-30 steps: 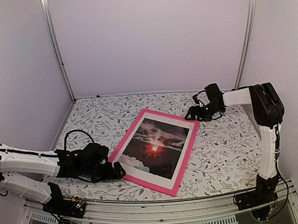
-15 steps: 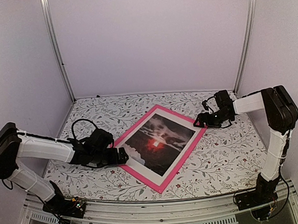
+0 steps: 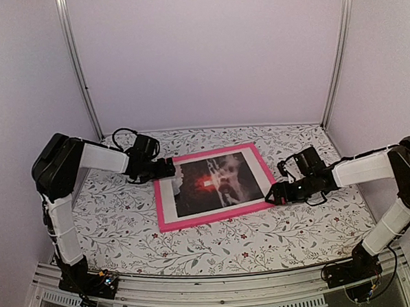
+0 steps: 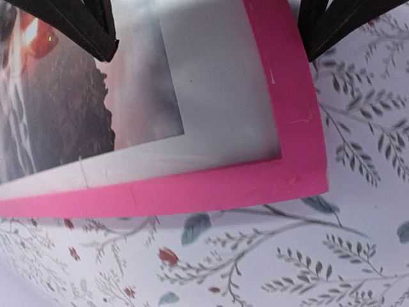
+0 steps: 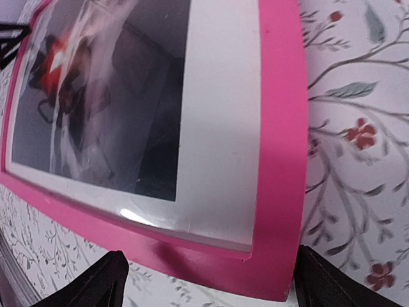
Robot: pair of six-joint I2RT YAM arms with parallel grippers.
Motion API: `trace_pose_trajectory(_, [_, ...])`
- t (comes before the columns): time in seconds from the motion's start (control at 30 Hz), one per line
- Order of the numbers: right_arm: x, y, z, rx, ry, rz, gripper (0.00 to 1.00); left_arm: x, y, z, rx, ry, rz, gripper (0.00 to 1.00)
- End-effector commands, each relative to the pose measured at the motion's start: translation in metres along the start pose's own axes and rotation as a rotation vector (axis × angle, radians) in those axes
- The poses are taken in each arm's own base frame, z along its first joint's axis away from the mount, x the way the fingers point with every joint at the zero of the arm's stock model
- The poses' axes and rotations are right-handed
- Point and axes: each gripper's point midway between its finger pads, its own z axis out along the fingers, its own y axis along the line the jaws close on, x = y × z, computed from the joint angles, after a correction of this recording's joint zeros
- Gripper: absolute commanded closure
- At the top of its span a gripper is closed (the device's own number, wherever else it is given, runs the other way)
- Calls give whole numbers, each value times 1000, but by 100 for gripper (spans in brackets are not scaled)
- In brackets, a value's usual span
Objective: Put the photo into the frame
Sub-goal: Rotate the photo frame at the center of the board.
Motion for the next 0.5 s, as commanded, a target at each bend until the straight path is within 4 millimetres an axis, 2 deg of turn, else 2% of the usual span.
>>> trace_pose_trajectory(0.0, [76, 78, 5, -235, 178, -52, 7, -18, -29, 19, 97, 28, 80, 0])
trace_pose_trajectory(0.1, [91, 82, -2, -253, 191, -81, 7, -47, -7, 23, 7, -13, 77, 0])
trace_pose_trajectory(0.2, [79, 76, -10, -196, 133, -103, 5, -64, 18, 10, -69, -61, 59, 0])
trace_pose_trajectory(0.33, [29, 73, -15, -97, 25, -126, 1, -64, 39, -23, -129, -100, 53, 0])
trace_pose_trajectory(0.47, [-25, 60, -3, -18, -27, -110, 1, -40, 37, -62, -96, -103, 50, 0])
